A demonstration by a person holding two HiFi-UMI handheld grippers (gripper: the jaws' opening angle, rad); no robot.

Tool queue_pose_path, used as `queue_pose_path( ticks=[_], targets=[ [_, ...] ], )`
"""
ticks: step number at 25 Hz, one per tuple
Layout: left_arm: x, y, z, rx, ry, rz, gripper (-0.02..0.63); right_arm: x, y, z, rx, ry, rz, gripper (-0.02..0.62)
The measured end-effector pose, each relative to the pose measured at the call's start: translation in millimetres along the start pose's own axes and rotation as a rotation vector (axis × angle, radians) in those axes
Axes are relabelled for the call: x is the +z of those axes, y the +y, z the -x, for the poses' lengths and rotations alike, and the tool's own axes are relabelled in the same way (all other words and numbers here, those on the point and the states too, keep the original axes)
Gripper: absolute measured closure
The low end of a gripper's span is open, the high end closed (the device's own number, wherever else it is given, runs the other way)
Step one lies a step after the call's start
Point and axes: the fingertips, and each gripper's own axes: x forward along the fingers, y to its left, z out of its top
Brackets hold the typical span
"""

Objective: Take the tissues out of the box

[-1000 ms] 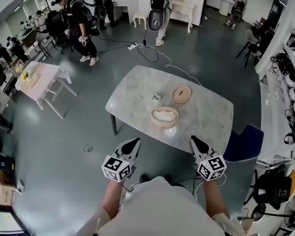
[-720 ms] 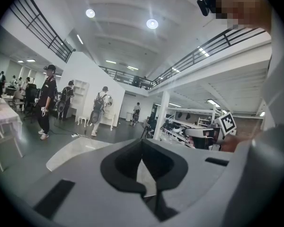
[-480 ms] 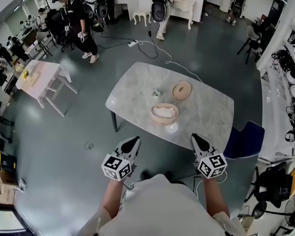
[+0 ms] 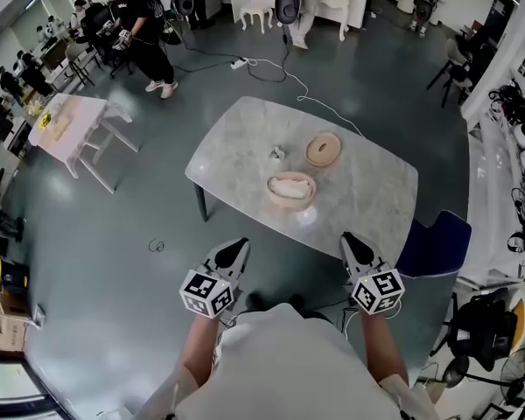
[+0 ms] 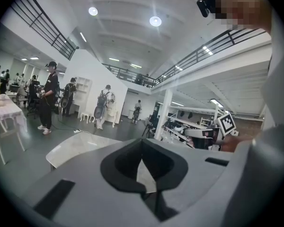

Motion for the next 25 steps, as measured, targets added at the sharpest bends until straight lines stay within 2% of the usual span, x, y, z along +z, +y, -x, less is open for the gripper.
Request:
queue_pose_path(
  ticks=[5, 8, 14, 25],
  targets=[
    [-6, -9, -7, 0.016, 0.004, 0.007, 0.597, -3, -11, 2, 0.022, 0.008, 0.003, 0.543],
    [-11, -13, -9, 0.031, 0.014, 0.015, 0.598, -4, -14, 0, 0.047, 0.013, 0.001, 0.514],
    [-20, -18, -10, 0.073, 0.017, 0.029, 0.598, -7, -15, -4, 0.115, 0.035, 0.035, 0.514],
    [-27, -33, -29, 0.098, 0.021, 0.036, 0.598, -14, -31, -6, 0.173, 0.065, 0.061, 0.514]
  ],
)
